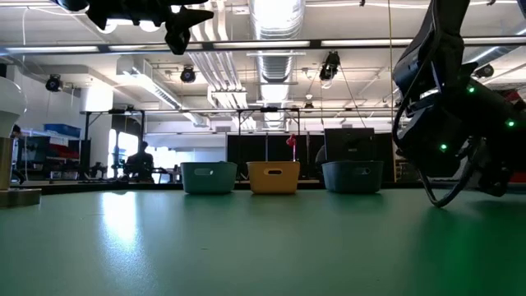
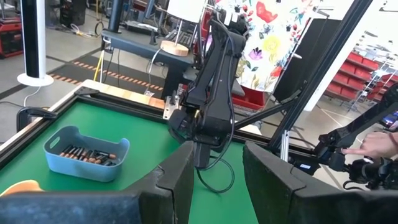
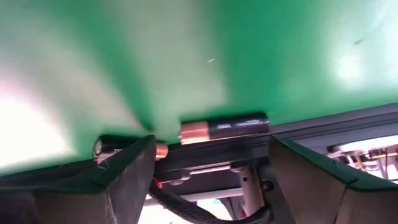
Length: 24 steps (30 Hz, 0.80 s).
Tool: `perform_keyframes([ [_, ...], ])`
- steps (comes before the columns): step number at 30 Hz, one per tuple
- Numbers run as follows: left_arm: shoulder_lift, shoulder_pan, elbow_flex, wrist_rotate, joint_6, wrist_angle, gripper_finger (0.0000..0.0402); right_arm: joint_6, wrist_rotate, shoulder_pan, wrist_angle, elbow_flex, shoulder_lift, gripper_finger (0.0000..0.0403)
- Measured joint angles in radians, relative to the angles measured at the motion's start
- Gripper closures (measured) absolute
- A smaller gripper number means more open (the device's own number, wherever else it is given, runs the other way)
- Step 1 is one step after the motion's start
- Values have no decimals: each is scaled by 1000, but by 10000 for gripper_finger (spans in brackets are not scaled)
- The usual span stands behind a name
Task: Sort batteries
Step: Put the small brown battery into the gray bin
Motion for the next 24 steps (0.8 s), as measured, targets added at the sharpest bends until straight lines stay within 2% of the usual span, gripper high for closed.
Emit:
perform_keyframes([
  [10,0,-2,0,5,-12,-3,284,-111,-3,-88,50,-16,2,123],
  [16,0,-2,0,4,-13,-10,284,-116,15,-100,47,-12,2,132],
  [24,0,-2,0,4,-4,-10,284,-151,57,-101,48,20,2,120],
])
